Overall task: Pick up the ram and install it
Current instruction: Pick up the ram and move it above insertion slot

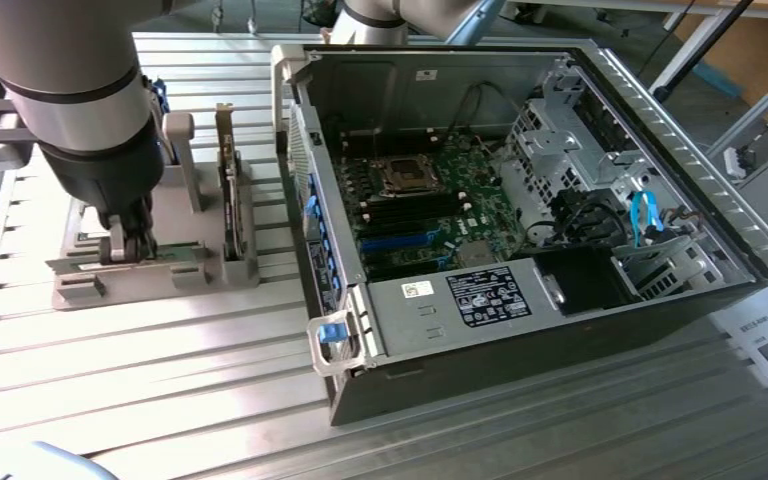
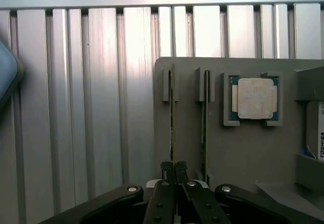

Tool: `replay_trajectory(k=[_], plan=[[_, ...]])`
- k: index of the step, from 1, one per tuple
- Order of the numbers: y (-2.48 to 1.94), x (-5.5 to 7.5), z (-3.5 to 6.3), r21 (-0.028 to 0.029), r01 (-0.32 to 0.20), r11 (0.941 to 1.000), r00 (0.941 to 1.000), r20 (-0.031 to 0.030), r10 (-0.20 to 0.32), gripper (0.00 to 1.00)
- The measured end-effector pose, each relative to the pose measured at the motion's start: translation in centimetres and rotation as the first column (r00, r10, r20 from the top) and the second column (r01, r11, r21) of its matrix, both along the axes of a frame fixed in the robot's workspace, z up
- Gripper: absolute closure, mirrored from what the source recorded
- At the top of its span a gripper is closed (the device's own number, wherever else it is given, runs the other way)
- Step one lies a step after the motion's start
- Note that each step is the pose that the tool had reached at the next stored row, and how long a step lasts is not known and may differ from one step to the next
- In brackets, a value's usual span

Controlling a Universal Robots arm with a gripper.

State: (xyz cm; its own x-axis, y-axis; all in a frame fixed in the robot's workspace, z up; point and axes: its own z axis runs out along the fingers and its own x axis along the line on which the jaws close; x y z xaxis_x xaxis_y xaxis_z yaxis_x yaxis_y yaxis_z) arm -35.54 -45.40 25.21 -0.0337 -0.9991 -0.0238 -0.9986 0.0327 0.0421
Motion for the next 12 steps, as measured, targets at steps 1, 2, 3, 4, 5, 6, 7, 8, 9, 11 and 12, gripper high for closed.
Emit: replay_trajectory(k=[1, 2, 3, 4, 5, 6, 7, 8, 9, 11, 12], plan=[[0.0, 0.0, 0.21, 0.0, 0.0, 1.0, 1.0, 0.0, 0.0, 0.88], [0.0, 0.0, 0.41, 0.0001, 0.0, 1.0, 1.0, 0.0, 0.0, 0.88], [0.0, 0.0, 0.6, 0.0002, 0.0, 1.0, 1.0, 0.0, 0.0, 0.88], [0.0, 0.0, 0.82, 0.0001, 0.0, 1.0, 1.0, 0.0, 0.0, 0.88], [0.0, 0.0, 1.03, 0.0, 0.0, 1.0, 1.0, -0.0001, 0.0, 0.88], [0.0, 0.0, 1.24, 0.0, 0.0, 1.0, 1.0, -0.0001, 0.0, 0.88], [0.0, 0.0, 1.44, 0.0, 0.0, 1.0, 1.0, -0.0001, 0.0, 0.88], [0.0, 0.0, 1.67, 0.0, 0.0, 1.0, 1.0, 0.0, 0.0, 0.88], [0.0, 0.0, 1.86, 0.0001, 0.0, 1.0, 1.0, 0.0, 0.0, 0.88], [0.0, 0.0, 2.24, 0.0, 0.0, 1.0, 1.0, 0.0, 0.0, 0.88], [0.0, 0.0, 2.46, 0.0, 0.0, 1.0, 1.0, -0.0001, 0.0, 0.88]])
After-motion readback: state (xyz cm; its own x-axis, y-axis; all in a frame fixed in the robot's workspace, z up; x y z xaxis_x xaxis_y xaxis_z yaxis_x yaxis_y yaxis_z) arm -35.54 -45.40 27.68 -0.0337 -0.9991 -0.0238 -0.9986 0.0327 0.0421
